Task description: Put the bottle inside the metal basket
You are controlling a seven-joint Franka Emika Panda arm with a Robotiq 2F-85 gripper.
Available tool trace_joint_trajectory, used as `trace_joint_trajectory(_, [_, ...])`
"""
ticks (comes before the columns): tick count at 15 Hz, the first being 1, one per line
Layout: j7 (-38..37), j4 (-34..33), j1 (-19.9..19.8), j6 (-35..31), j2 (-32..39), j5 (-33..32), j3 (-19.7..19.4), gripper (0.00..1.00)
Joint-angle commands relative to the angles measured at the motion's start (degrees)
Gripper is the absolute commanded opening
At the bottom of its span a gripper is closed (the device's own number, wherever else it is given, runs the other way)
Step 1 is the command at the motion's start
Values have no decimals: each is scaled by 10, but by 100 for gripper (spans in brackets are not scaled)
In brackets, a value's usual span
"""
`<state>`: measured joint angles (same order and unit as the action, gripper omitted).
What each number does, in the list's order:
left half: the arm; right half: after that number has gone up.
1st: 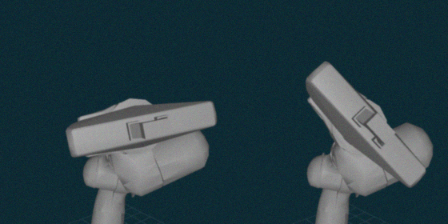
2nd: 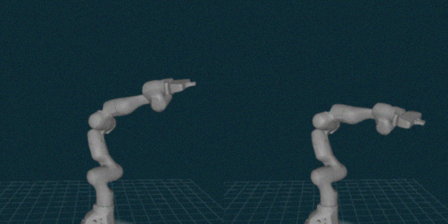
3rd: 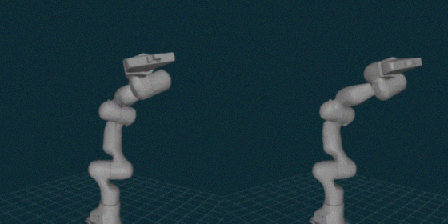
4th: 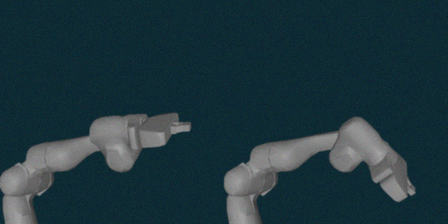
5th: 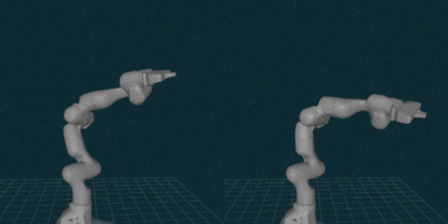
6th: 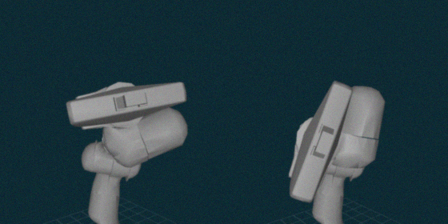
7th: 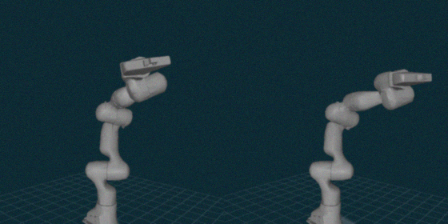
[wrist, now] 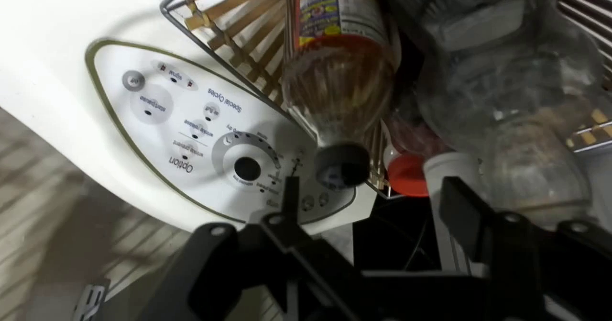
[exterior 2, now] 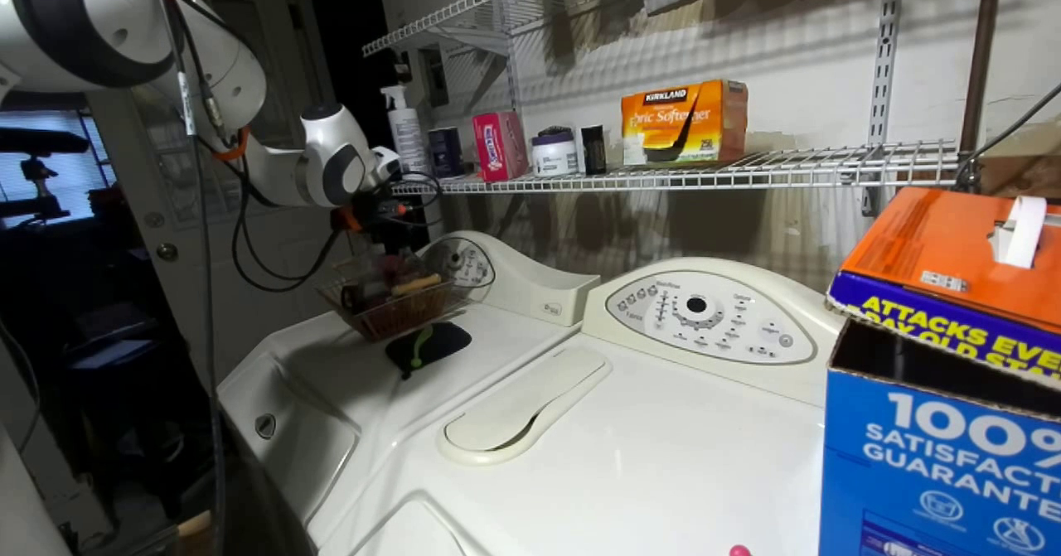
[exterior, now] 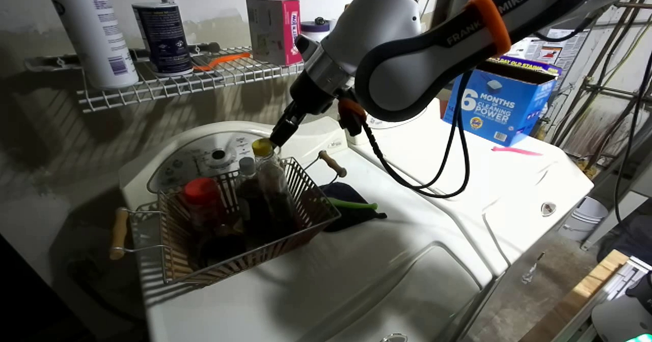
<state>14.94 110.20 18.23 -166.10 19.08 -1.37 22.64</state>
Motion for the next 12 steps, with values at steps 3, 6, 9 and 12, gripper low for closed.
trace_joint_trajectory(3, [-58,-8,13,86,-64,-39,-40,100])
trace_joint_trajectory(6, [-110,1,9,138,-108,-71,-72,100])
trace_joint_trajectory(9, [-186,17,0,223,-171,-98,-96,100])
trace_joint_trajectory(12, [-228,29,-18,335,-239,-80,-99,100])
